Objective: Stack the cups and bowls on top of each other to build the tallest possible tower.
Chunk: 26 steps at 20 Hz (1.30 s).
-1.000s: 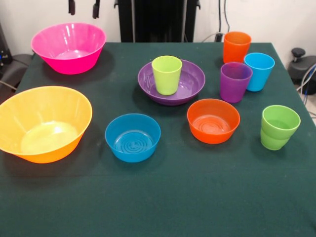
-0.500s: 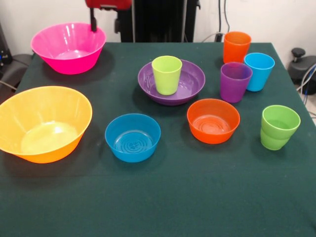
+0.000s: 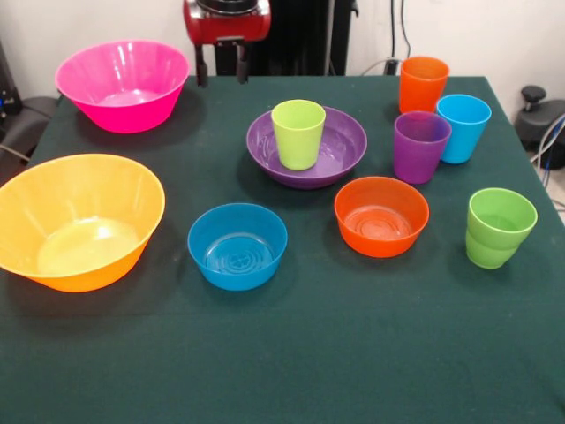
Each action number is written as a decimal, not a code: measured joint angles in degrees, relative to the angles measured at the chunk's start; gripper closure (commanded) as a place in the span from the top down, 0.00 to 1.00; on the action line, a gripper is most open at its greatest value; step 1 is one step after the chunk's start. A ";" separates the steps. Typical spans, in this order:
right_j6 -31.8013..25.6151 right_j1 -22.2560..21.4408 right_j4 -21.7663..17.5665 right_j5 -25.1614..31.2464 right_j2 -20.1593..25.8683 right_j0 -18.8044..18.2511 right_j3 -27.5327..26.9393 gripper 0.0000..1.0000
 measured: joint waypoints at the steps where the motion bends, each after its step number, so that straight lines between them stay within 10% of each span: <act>1: 0.00 0.11 -0.84 -0.35 0.64 -0.05 -0.04 1.00; 26: 0.00 1.35 -7.86 -13.32 7.86 -2.25 -0.56 1.00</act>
